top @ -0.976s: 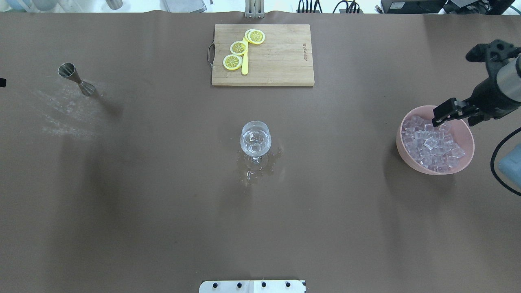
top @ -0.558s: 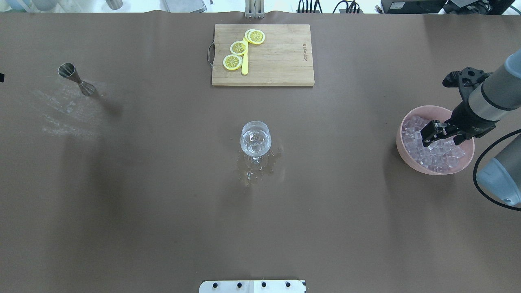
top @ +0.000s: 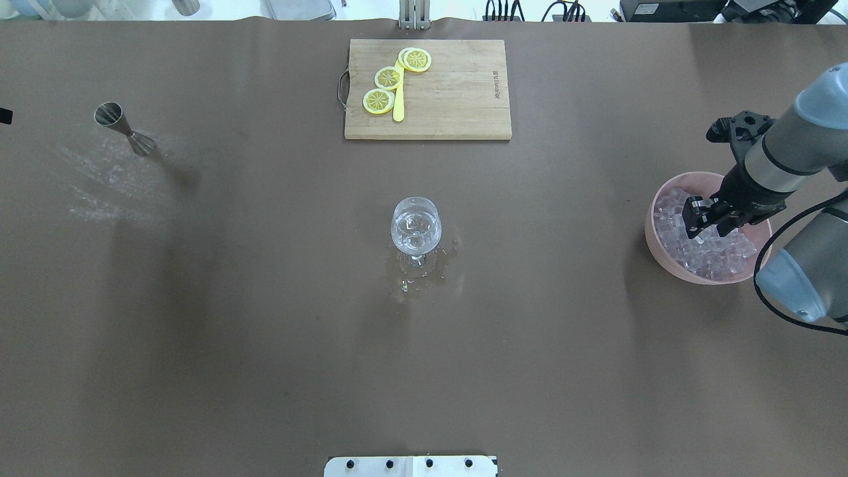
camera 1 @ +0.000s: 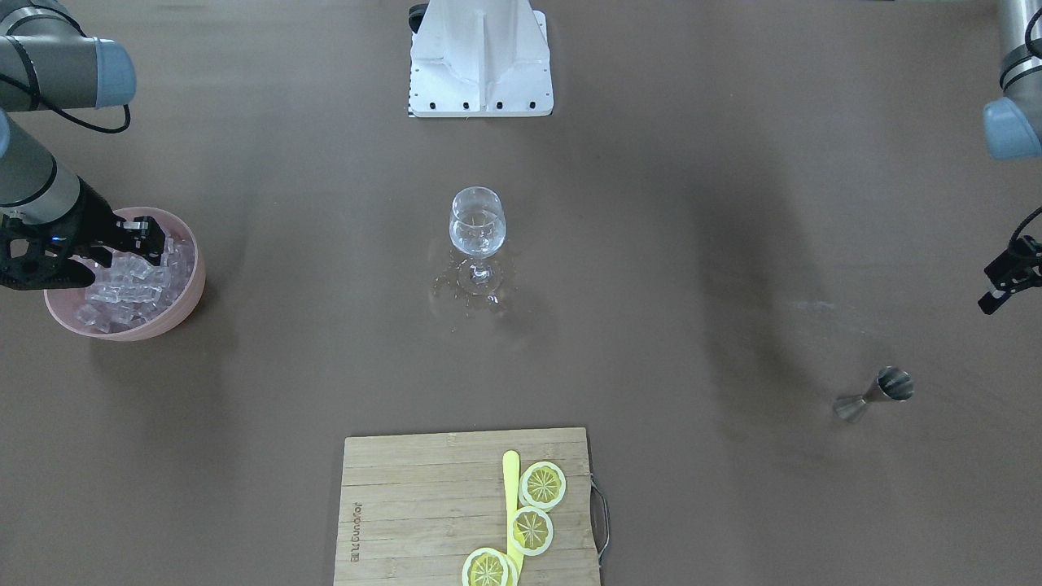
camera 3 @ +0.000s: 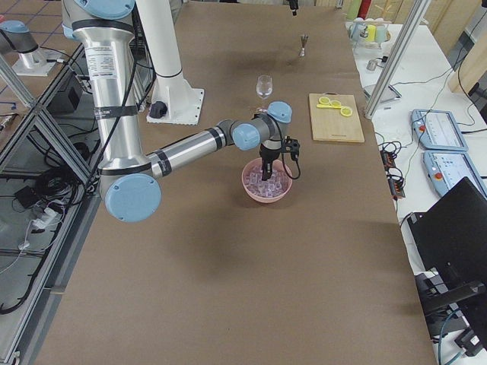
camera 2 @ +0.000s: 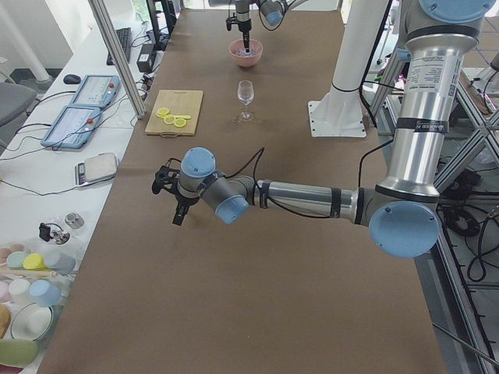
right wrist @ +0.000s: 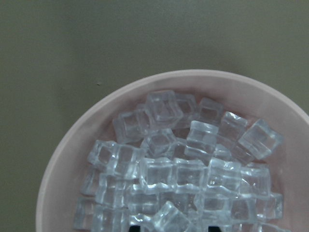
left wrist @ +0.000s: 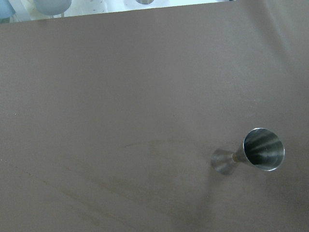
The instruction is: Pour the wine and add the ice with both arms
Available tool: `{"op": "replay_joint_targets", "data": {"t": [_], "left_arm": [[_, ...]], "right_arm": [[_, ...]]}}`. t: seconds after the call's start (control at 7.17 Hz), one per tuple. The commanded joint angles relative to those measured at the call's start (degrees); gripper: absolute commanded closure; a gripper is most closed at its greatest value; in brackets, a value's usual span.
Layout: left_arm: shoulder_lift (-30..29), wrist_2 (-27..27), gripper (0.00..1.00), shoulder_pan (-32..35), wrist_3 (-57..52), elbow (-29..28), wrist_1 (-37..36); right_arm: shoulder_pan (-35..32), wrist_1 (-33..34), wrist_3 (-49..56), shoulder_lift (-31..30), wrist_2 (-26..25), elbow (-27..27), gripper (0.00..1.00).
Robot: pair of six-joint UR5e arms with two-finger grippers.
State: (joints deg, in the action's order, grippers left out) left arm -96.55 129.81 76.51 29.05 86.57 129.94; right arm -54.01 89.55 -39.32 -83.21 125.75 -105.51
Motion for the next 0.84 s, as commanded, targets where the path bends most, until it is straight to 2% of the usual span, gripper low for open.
{"op": "replay_joint_targets", "data": {"t": [0.0,0.28,0.42,0.56,0.7], "left_arm": [[0.0,-0.1,0.02,0.7,-0.1,0.4,0.1],[0.1,-0.1,0.02,1.1,-0.1,0.8,0.1],[0.2,-0.1,0.02,1.1,-0.1,0.8,0.1],[0.3,-0.1,0.02,1.1,-0.1,0.7,0.1],[0.3,-0.1,0.02,1.1,-0.1,0.7,0.1]], "right_arm": [[0.0,0.0,0.0,0.2,-0.1,0.2,0.46],[0.0,0.0,0.0,0.2,0.0,1.4,0.53],[0.0,-0.1,0.0,0.2,0.0,1.4,0.64],[0.0,0.0,0.0,0.4,0.7,1.3,1.00],[-0.1,0.0,0.0,0.7,0.8,1.2,1.00]]}}
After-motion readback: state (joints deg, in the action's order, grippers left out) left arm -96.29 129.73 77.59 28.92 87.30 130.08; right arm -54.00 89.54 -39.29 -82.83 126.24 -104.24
